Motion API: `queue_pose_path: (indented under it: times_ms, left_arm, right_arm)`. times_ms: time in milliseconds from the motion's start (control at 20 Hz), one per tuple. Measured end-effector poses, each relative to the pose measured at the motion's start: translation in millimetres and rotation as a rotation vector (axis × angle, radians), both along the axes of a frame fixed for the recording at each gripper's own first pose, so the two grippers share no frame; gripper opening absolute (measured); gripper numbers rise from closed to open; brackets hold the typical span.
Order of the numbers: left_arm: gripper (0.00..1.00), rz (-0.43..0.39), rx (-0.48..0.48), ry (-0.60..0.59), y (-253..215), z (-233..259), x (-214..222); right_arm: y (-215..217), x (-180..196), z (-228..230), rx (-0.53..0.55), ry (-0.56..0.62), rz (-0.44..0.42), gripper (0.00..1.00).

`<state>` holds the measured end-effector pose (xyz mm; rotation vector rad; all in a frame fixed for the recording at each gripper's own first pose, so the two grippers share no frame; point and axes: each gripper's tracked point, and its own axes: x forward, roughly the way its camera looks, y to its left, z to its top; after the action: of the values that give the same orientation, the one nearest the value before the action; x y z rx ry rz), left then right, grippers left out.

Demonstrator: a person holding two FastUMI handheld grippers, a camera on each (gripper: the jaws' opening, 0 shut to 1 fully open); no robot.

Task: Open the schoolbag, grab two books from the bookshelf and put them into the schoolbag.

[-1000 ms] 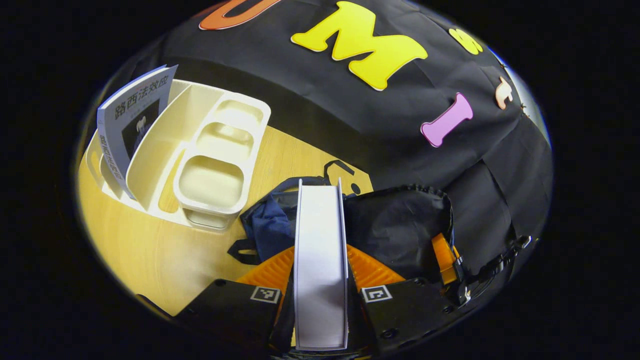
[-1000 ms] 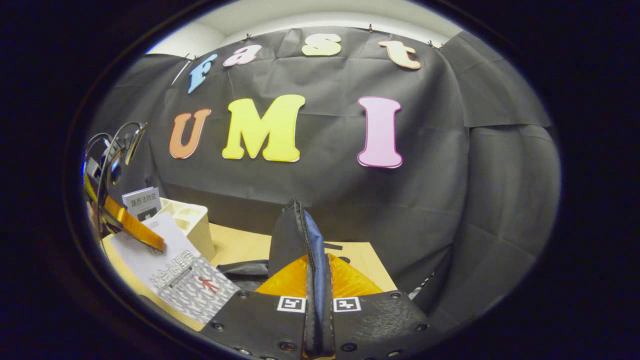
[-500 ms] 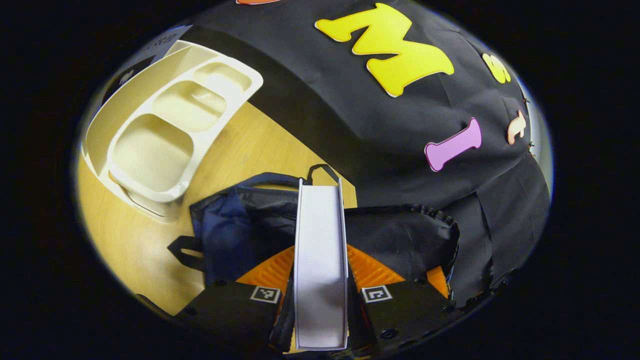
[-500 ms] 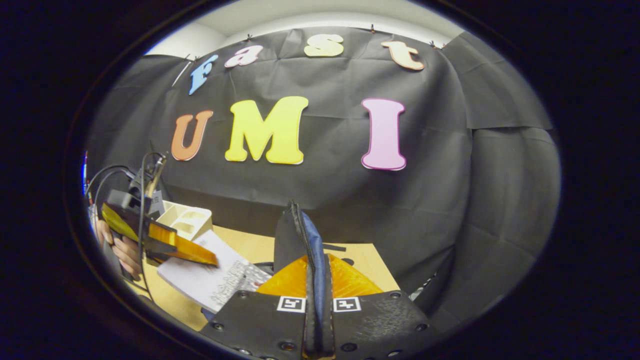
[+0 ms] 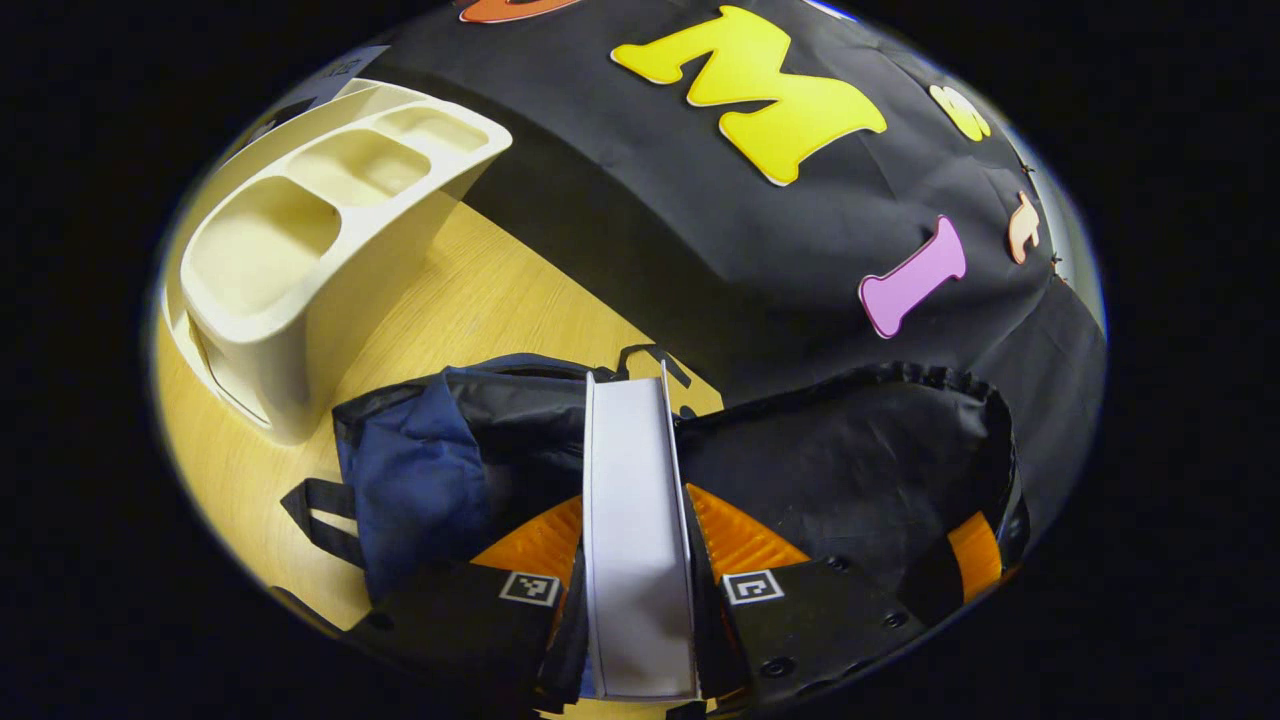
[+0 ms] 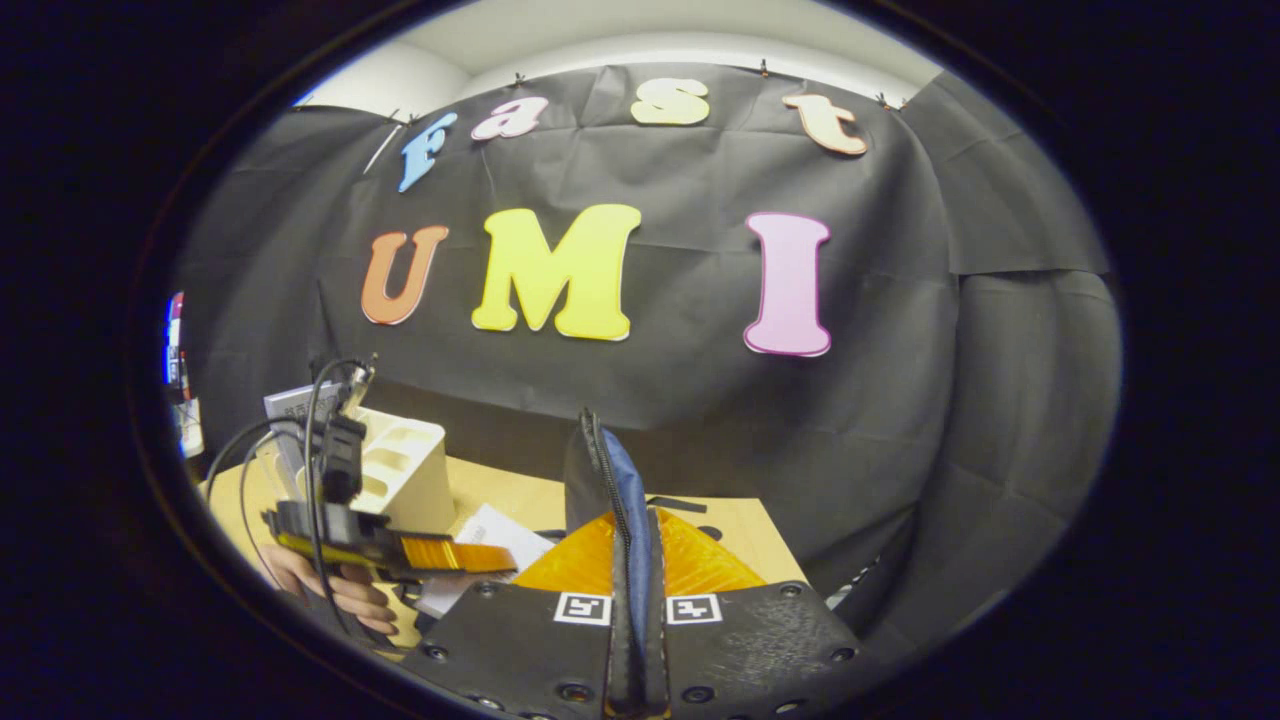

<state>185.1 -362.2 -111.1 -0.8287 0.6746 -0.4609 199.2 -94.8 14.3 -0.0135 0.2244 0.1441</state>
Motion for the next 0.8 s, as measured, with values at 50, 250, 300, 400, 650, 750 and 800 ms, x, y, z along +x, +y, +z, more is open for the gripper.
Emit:
queue_pose_path:
  times_ms: [50, 250, 300, 400, 650, 750, 800]
  left_arm:
    - [0.45, 0.004, -0.017, 0.002, -6, -6, -3]
    - [0.45, 0.019, -0.115, 0.042, -34, -28, -4]
    - [0.45, 0.017, -0.139, 0.057, -42, -32, -4]
    - [0.46, 0.029, -0.17, 0.056, -50, -37, -1]
    - [0.46, 0.06, -0.19, 0.045, -62, -51, 5]
    - [0.48, 0.071, -0.116, 0.044, -61, -63, 6]
    - [0.51, 0.08, -0.053, 0.058, -55, -71, 9]
  right_arm:
    - [2, -1, 2, 0.001, -0.006, 0.003, 0.06]
    - [13, -7, 10, 0.017, -0.032, 0.022, 0.06]
    - [16, -7, 10, 0.017, -0.035, 0.026, 0.07]
    - [23, -8, 11, 0.019, -0.034, 0.037, 0.05]
    - [34, -12, 9, 0.004, -0.032, 0.049, 0.05]
    - [36, -11, 4, 0.003, -0.029, 0.054, 0.05]
    - [35, -11, 0, 0.003, -0.023, 0.05, 0.06]
